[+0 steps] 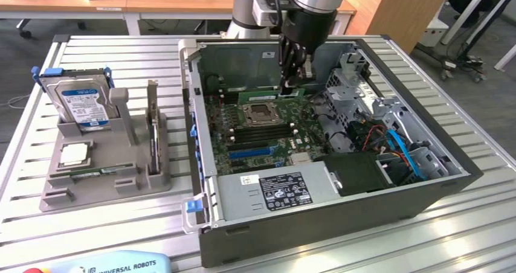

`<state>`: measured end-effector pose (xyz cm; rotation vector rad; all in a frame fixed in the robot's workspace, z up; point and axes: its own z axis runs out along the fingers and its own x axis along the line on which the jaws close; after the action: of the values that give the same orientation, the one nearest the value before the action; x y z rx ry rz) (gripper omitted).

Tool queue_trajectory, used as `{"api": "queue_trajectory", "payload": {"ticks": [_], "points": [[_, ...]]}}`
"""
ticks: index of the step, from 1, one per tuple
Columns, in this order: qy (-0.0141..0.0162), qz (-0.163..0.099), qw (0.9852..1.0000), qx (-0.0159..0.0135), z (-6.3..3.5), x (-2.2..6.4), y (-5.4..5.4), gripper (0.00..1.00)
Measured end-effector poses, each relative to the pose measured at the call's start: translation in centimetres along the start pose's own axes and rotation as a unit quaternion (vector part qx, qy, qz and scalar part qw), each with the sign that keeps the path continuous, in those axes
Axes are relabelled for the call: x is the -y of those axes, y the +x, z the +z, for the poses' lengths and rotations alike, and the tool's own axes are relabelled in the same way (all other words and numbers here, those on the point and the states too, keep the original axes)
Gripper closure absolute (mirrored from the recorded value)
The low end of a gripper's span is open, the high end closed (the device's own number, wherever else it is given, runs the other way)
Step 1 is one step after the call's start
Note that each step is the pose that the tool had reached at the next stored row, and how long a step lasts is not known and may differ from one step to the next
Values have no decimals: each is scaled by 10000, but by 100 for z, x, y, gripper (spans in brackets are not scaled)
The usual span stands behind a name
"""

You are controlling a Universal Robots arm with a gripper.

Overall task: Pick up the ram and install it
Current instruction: 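Insert the ram into the slot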

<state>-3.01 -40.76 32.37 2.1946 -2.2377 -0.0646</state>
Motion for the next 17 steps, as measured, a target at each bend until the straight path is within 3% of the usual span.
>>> {"api": "queue_trajectory", "payload": {"ticks": [17], "points": [[0, 4, 10000, 1, 138, 20, 5, 89]]}}
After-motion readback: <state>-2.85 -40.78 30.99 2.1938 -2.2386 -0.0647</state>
